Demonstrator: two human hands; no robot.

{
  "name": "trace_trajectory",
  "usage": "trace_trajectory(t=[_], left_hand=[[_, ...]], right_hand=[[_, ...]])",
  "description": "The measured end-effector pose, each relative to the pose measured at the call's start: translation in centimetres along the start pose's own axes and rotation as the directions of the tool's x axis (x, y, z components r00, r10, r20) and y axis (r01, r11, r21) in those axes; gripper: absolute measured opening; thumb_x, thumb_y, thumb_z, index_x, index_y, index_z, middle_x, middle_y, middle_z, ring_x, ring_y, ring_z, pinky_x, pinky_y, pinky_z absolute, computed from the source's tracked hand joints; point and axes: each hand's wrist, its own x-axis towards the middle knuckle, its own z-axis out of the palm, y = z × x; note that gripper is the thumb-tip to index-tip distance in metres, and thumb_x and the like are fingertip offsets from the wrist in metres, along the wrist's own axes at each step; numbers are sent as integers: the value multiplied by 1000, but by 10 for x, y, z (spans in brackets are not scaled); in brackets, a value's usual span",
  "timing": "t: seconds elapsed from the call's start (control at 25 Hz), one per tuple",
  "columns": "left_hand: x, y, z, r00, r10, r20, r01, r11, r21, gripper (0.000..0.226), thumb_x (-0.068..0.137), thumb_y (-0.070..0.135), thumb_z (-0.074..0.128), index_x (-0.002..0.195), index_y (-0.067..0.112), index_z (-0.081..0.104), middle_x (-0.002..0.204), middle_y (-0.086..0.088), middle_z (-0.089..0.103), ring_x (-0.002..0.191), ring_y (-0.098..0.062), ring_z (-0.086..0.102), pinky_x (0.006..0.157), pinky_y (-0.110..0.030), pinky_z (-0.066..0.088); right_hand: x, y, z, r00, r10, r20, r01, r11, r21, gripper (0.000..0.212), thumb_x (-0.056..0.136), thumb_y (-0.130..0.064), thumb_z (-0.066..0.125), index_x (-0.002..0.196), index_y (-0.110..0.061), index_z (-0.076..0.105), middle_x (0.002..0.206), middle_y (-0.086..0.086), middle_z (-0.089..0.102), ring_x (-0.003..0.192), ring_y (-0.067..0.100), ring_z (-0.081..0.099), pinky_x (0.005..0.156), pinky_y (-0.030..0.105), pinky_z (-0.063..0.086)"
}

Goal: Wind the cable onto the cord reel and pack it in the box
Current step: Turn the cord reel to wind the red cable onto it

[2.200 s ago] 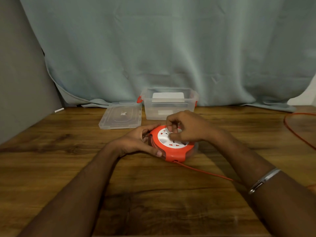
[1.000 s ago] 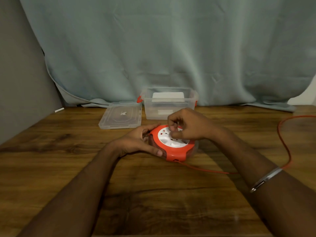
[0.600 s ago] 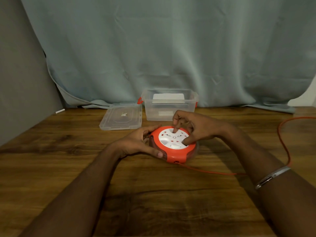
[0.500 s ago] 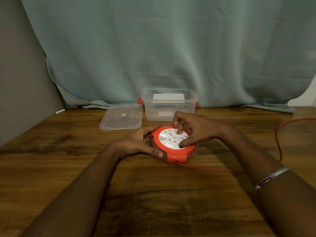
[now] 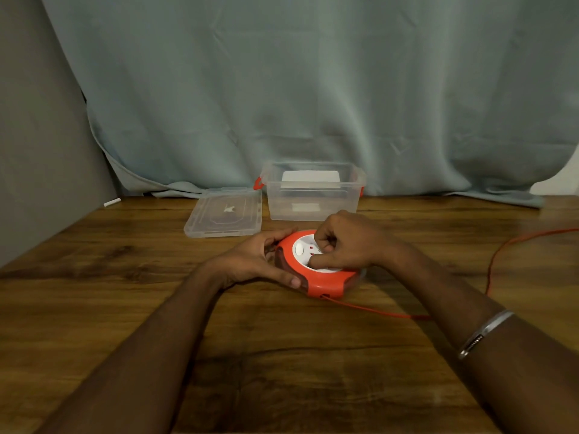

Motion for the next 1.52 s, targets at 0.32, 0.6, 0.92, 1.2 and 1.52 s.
trace_trajectory(t=[0.32, 0.6, 0.92, 1.2, 1.52], left_hand=[[1, -2, 0, 1000, 10, 11, -9, 1000, -19, 129, 52, 32, 105, 161, 28, 36, 152, 10, 57, 139, -10, 55, 120, -39, 44], [-1, 0, 1, 1000, -21, 3, 21, 1000, 6, 134, 48, 39, 106, 162, 31, 35, 153, 13, 52, 143, -11, 49, 122, -38, 42], [-3, 5, 1, 1000, -24, 4, 24, 1000, -8, 130, 55, 26, 102, 163, 30, 31, 155, 12, 48, 143, -10, 47, 121, -32, 41], [0, 0, 1, 1000, -7, -1, 7, 1000, -25, 131, 52, 26, 105, 162, 29, 35, 152, 11, 53, 139, -8, 52, 120, -35, 43], [1, -2, 0, 1000, 8, 20, -8, 999, -40, 134, 49, 33, 105, 162, 28, 34, 152, 9, 55, 139, -11, 55, 119, -40, 46]], right_hand=[[1, 2, -12, 1000, -27, -6, 27, 994, 102, 13, 76, -21, 77, 76, -25, 64, 71, -7, 68, 63, 5, 59, 61, 35, 51], [-4, 26, -24, 983, -5, 184, -47, 959, 281, 53, 74, 5, 80, 120, -18, 67, 107, -24, 74, 59, -5, 57, 56, 11, 41], [-6, 25, -24, 984, 23, 179, -72, 960, 270, 62, 73, -13, 92, 115, -29, 50, 114, -3, 74, 75, 1, 64, 58, 19, 49], [-3, 14, -13, 993, 65, 102, -75, 992, 98, 37, 65, -45, 87, 79, -22, 61, 71, -7, 66, 64, 13, 59, 64, 41, 52], [0, 3, -4, 998, 42, 40, -42, 999, -11, 50, 73, -55, 75, 54, -17, 49, 46, -6, 45, 49, 11, 44, 55, 41, 43]])
